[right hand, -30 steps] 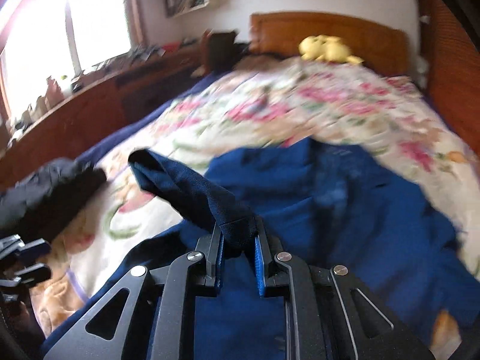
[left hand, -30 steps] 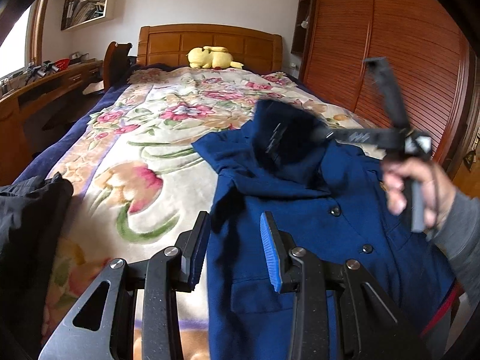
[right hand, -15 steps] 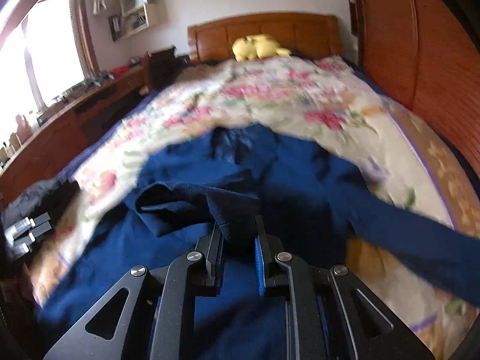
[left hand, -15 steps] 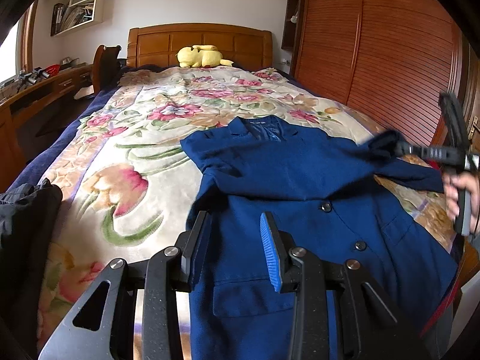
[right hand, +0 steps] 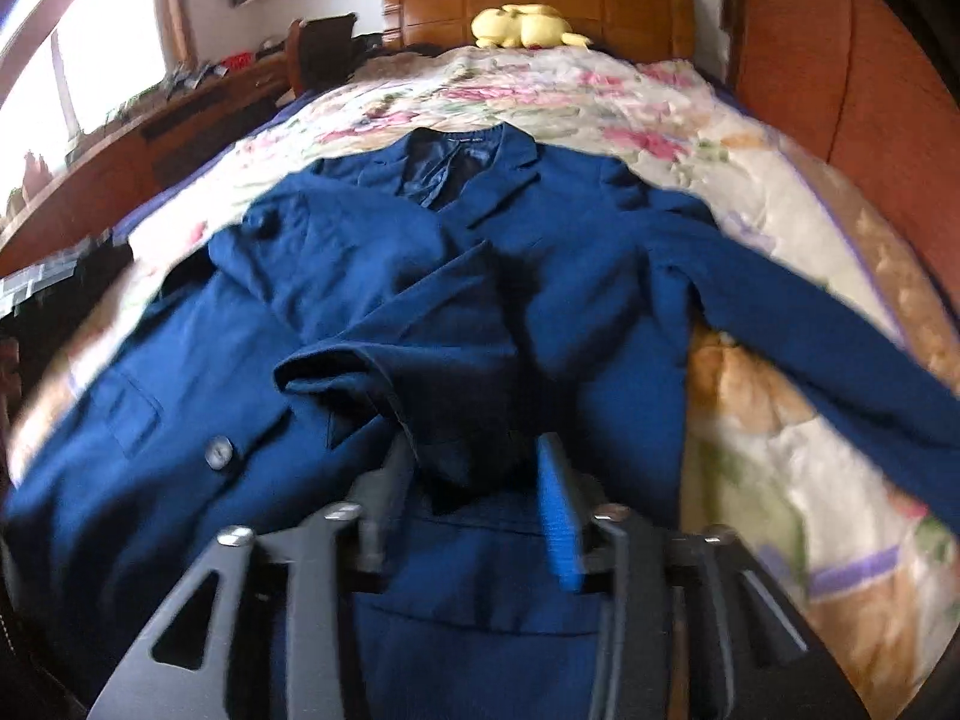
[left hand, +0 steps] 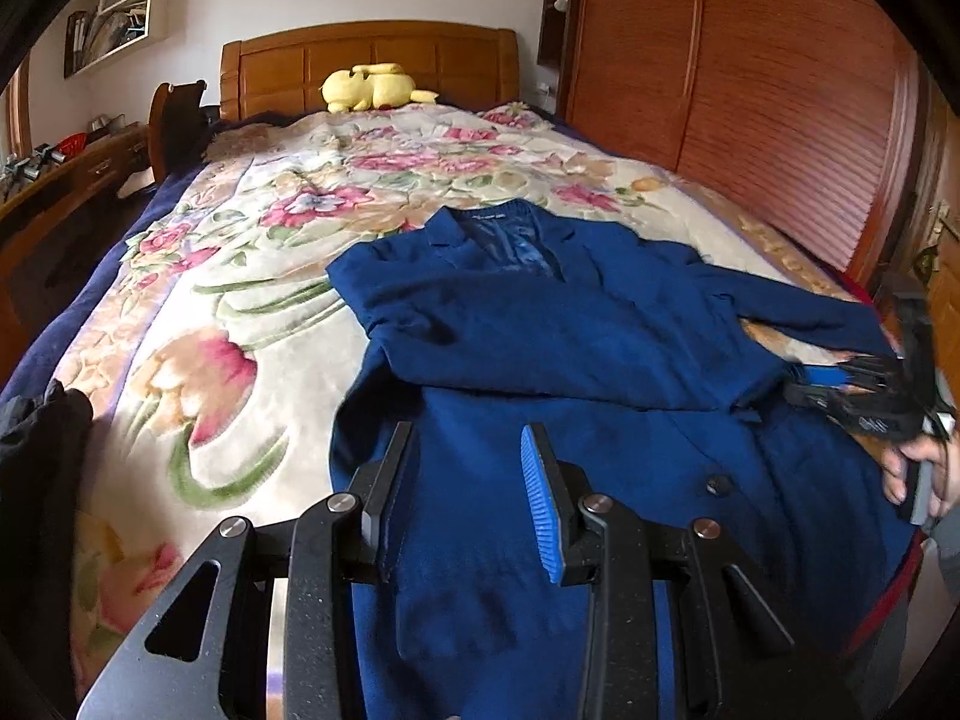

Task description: Fold large clothes

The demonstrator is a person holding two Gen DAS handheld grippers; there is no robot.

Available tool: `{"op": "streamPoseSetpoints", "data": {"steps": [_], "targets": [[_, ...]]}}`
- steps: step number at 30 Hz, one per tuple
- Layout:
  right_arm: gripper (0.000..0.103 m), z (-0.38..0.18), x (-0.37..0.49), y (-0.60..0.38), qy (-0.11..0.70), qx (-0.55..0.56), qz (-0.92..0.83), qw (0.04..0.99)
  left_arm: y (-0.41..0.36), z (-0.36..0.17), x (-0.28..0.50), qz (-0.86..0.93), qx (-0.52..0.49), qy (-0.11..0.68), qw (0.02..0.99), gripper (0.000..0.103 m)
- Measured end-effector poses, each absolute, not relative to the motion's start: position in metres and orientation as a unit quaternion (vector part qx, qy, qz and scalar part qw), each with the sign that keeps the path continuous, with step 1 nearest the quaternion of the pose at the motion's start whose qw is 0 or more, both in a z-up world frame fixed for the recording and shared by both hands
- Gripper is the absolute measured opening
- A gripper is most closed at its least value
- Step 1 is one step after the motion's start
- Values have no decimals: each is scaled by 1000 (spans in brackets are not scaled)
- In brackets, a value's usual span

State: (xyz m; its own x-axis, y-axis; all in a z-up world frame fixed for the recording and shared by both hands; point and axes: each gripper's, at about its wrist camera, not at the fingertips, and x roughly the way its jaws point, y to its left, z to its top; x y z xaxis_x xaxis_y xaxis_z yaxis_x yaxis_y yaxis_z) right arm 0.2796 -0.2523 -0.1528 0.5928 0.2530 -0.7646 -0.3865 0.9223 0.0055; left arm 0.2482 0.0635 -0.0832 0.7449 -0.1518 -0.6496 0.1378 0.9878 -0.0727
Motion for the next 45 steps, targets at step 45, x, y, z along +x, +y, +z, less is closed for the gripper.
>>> {"op": "streamPoseSetpoints", "data": {"steps": [45], "targets": [[65,-188,246,-264,346,-96,195,913,111,-148,403,76,83,443,889,5]]}}
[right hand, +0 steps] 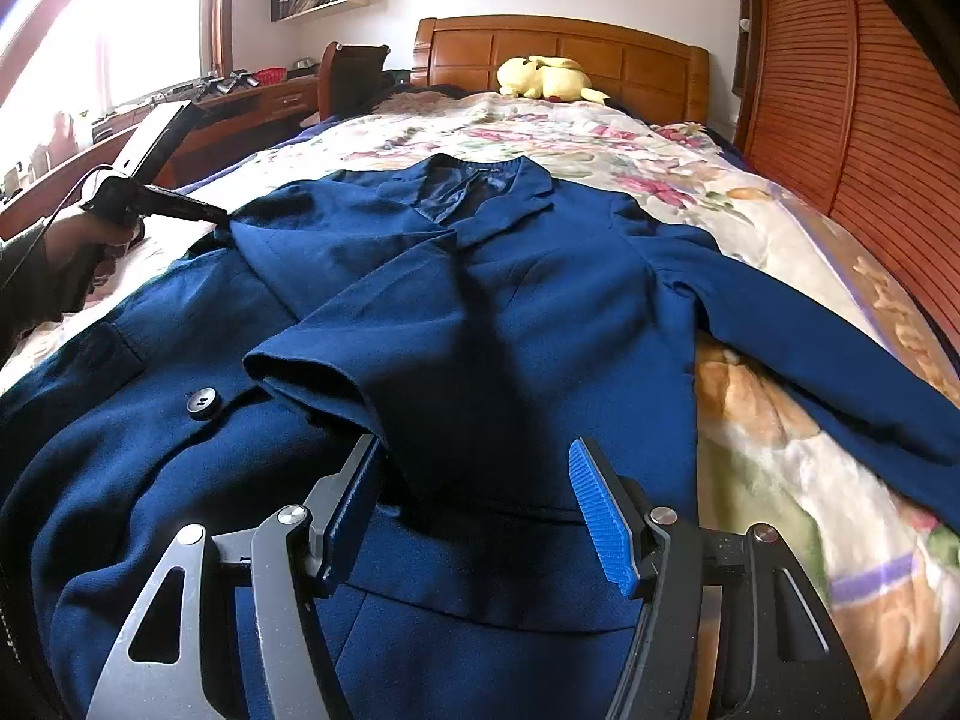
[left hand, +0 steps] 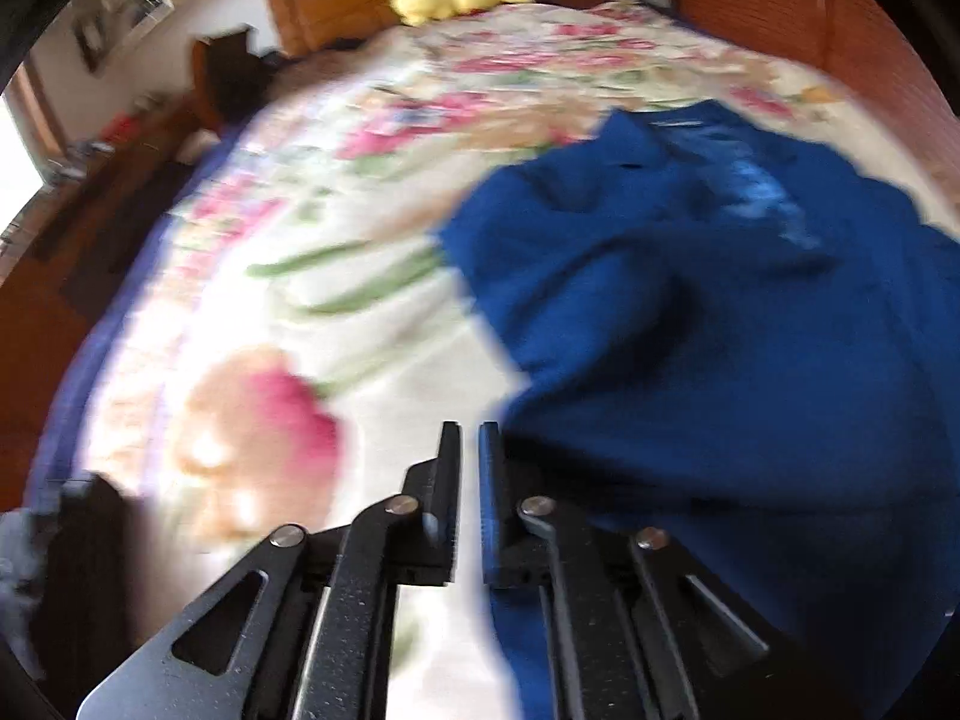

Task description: Fold large clothes

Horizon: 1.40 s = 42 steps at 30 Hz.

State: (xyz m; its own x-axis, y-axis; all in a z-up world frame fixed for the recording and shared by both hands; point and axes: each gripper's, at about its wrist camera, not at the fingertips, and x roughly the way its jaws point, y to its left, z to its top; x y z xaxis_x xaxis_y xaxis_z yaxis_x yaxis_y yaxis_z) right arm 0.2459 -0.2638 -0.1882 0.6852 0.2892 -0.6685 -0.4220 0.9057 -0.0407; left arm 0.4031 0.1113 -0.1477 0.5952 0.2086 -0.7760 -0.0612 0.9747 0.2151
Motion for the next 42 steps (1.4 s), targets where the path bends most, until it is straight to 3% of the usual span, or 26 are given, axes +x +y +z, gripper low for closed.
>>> {"op": "streamPoseSetpoints", "data": {"steps": [7,16,29,42], "targets": [[65,-188,249,-264,348,-96,192,912,127,-121,373,44,33,407,912,6],[65,-186,252,-267,355,-95,194,909,111,-99,318,-25,-10,367,930,34],[65,-149,236,-231,339,-123,218,907,81,-136,240,-48,-26,387,921,35],[65,-162,263,-186,382,-158,244,877,45,-147,201,-65,-12,385,921,35]]}}
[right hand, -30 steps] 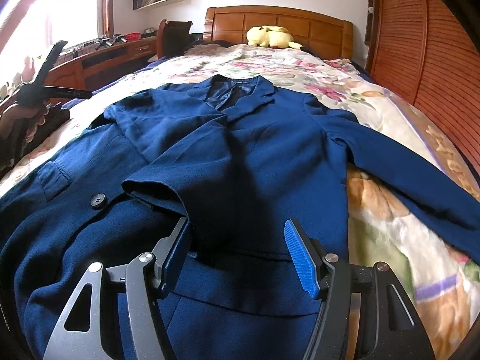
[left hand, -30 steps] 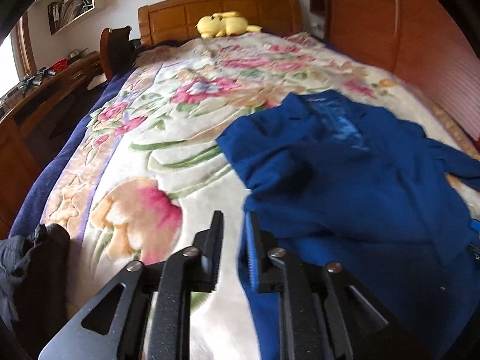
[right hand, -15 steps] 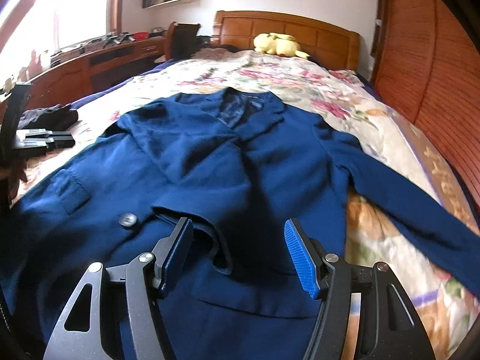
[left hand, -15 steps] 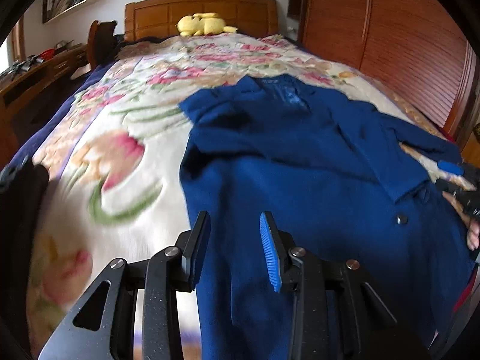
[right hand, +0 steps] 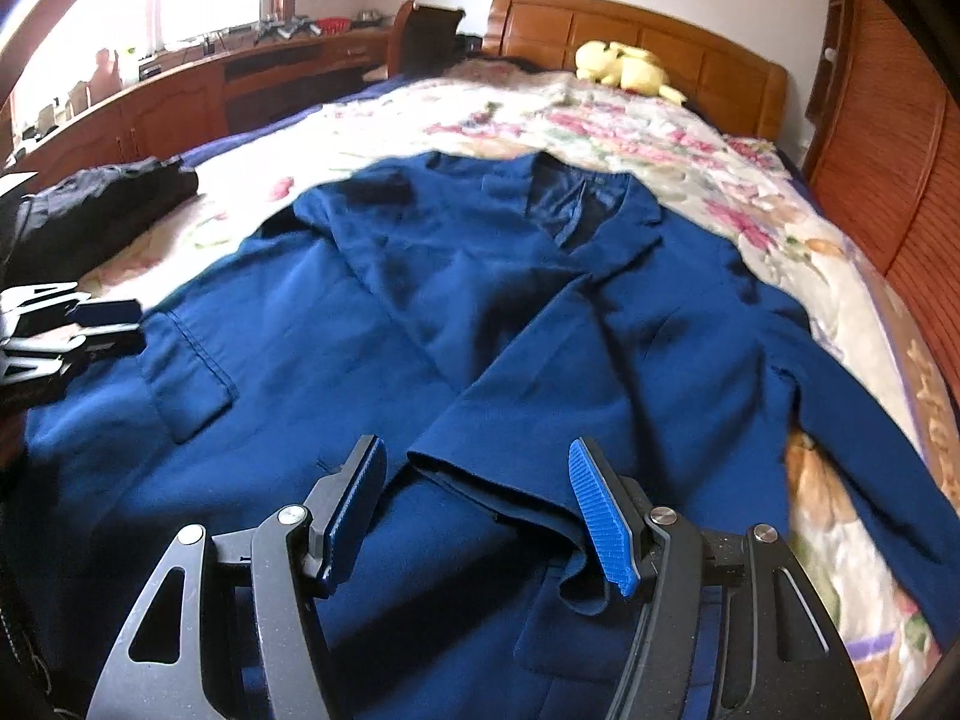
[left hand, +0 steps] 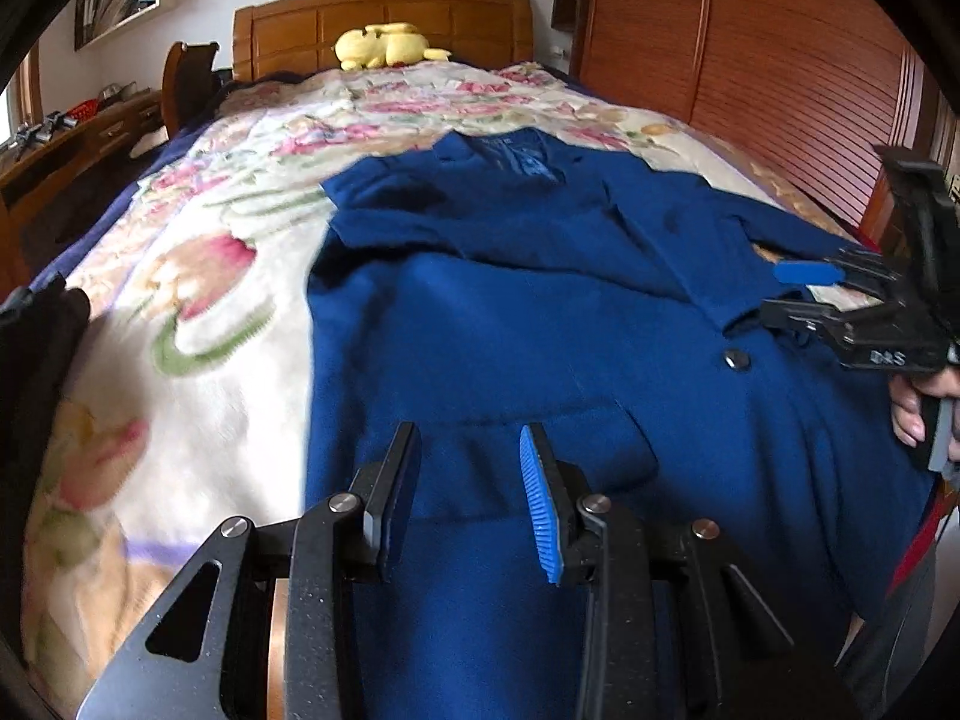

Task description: Fold large clothes

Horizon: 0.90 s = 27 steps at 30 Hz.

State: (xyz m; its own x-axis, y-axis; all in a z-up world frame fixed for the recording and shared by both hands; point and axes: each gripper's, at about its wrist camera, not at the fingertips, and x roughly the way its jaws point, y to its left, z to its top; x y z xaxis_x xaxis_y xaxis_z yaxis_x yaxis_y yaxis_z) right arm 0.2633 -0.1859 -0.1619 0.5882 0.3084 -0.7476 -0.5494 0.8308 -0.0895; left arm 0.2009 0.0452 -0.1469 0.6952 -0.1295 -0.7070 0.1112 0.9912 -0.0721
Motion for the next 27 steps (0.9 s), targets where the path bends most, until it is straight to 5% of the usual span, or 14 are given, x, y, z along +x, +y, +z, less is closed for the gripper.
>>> {"op": "streamPoseSetpoints", "data": {"steps": [15,22,27], "targets": [[65,-194,296,-172,418,-190,232,858,10,-150,182,-86,15,369,925,35],[14,-189,305,-185,421,-161,242,859,7,-154,181,-77,11,359,930,35],[11,-163,306,-205,394,-127,229,881,5,-156,177,-81,17,353,932,35]]}}
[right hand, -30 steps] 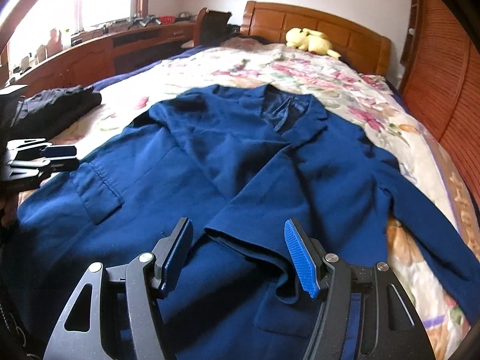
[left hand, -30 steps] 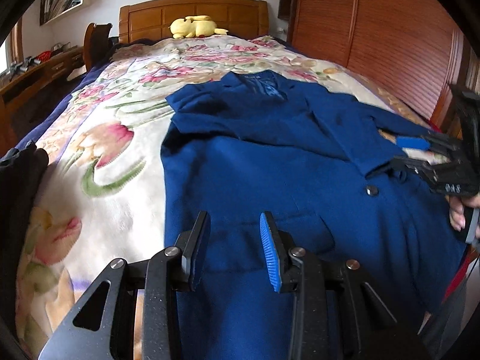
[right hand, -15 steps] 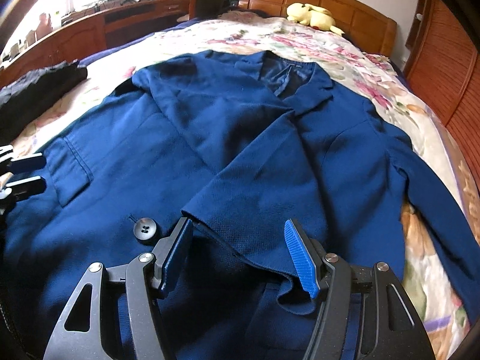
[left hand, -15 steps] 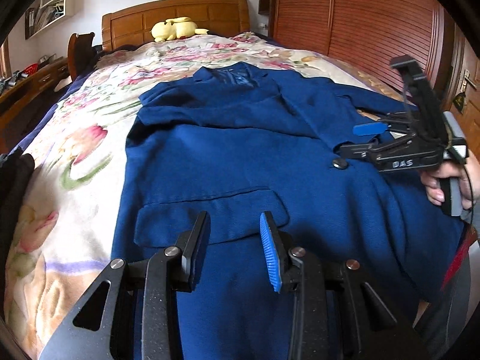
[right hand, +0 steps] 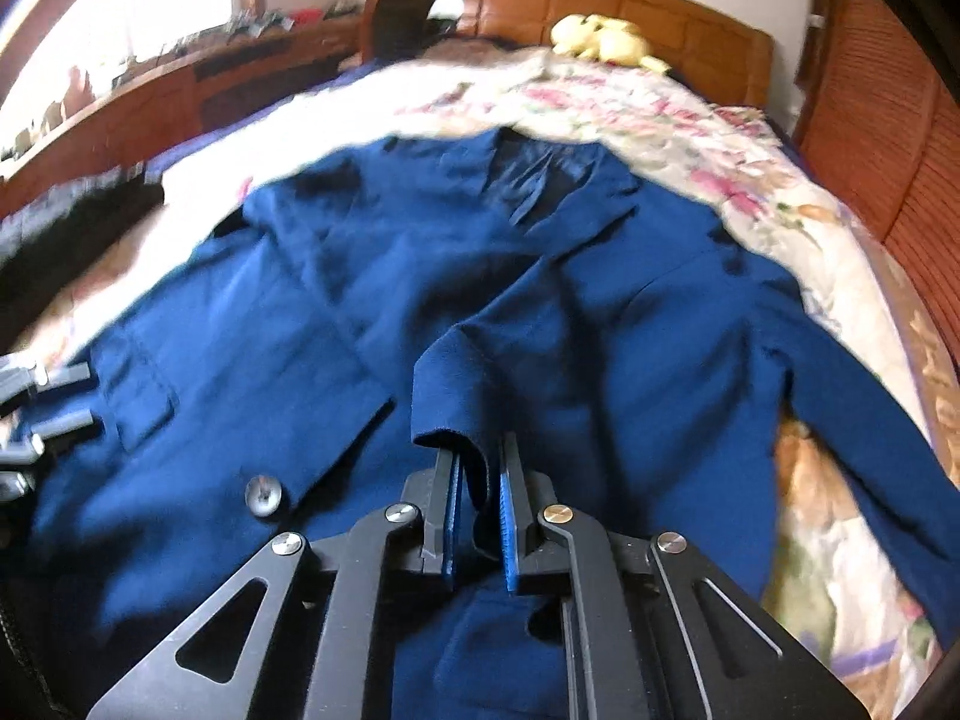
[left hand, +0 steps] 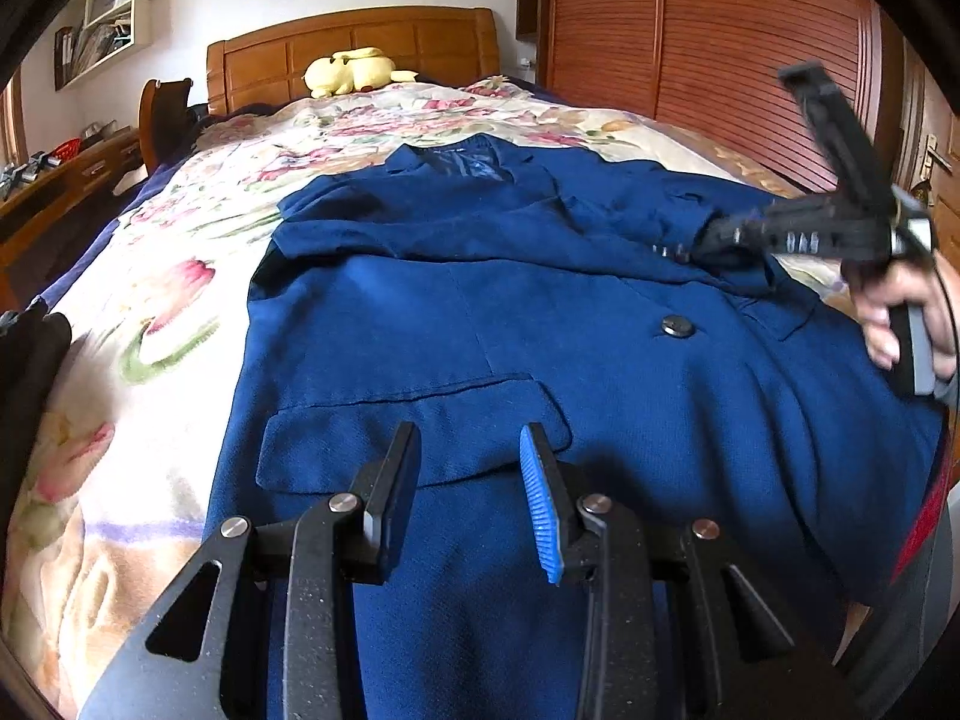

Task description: Fold large clothes

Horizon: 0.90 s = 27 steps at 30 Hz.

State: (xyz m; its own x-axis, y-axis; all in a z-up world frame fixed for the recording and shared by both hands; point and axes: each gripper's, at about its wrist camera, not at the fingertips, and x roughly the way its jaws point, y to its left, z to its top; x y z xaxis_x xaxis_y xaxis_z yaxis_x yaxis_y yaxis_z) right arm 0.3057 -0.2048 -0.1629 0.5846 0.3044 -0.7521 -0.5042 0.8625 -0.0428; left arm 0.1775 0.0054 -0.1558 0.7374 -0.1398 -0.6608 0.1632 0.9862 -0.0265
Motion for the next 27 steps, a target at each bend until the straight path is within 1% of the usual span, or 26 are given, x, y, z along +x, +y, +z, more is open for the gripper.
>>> {"op": "streamPoseSetpoints", "data": {"steps": [5,10,12,13,14,19,27], "targets": [[11,-138,314,-241,373,-71,179,908,9,-155,177,-87,8,351,932,35],[11,-137,326,-273,396,-18,151,905,10,-156,176,-98,4,350,932,35],[11,-136,324,-280,393,-23,130,910,10,-156,176,-97,5,348,932,35],[13,-136,324,-282,394,-27,124,910,9,-156,176,-96,6,348,933,35],[18,-137,323,-283,396,-29,118,910,9,-156,176,-96,8,348,933,35],[22,-137,312,-286,397,-41,105,911,7,-155,175,-99,15,345,933,35],[23,-148,263,-322,401,-39,93,910,1,-154,173,-99,26,347,932,35]]}}
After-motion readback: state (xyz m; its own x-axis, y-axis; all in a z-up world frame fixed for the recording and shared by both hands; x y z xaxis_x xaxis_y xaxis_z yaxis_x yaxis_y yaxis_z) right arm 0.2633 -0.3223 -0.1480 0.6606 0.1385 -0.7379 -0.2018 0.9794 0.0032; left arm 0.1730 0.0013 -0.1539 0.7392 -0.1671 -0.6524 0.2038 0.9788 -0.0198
